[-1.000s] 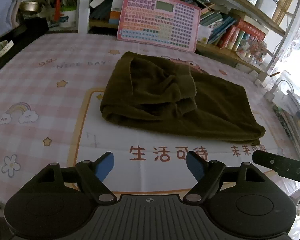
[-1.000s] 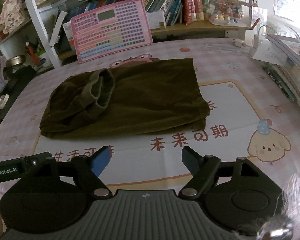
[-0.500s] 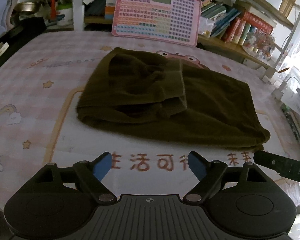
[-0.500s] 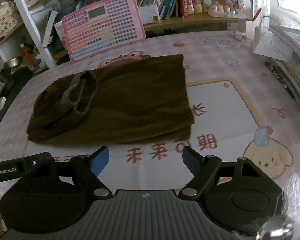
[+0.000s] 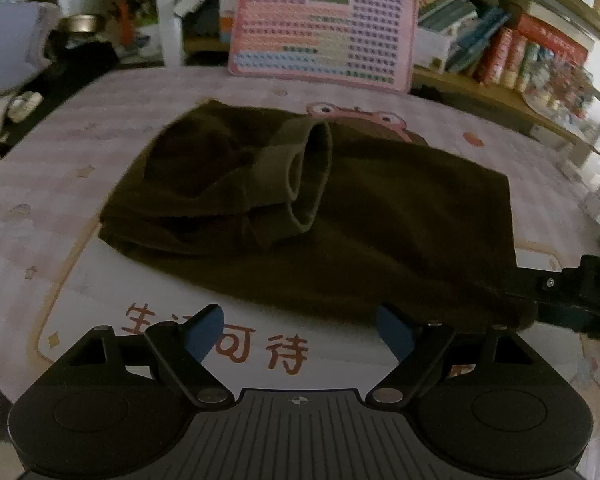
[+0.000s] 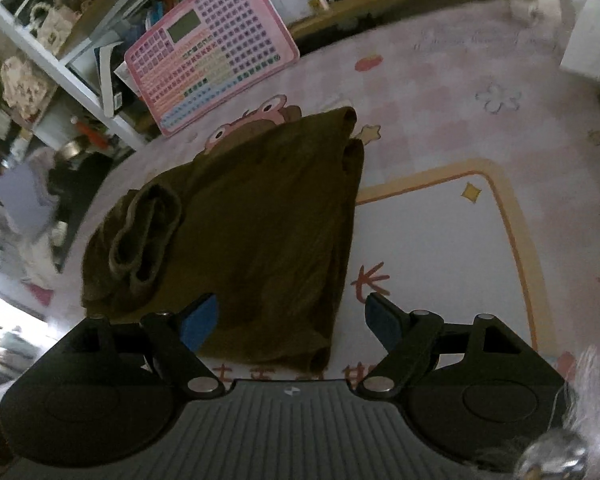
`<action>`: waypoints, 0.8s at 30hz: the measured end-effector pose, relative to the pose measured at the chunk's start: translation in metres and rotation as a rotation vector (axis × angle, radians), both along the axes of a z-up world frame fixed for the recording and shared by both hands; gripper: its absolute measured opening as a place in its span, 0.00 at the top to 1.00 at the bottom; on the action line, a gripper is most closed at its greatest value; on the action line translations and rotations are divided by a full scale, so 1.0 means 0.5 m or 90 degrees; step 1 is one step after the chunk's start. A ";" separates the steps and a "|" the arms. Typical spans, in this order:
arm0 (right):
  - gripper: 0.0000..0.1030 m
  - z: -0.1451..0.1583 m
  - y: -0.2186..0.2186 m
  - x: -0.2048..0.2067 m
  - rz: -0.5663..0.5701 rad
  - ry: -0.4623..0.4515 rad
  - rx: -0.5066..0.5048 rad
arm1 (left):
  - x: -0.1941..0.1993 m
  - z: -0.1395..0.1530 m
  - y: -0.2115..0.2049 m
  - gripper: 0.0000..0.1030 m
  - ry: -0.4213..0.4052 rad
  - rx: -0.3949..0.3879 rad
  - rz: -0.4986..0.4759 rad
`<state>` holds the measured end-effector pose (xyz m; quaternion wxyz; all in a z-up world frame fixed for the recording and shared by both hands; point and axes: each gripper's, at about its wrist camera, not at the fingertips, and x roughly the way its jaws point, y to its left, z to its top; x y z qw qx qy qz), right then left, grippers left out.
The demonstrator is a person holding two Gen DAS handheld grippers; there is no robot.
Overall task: Fold clothes
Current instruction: 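Grasp the folded brown cloth's side with the right gripper and lift it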
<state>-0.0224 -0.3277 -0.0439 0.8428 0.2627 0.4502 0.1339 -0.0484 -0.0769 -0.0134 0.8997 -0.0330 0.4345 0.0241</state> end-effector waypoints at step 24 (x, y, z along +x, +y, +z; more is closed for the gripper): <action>0.84 -0.080 -0.093 0.108 -0.018 0.154 0.358 | -0.024 -0.024 -0.255 0.15 -0.037 0.263 -0.352</action>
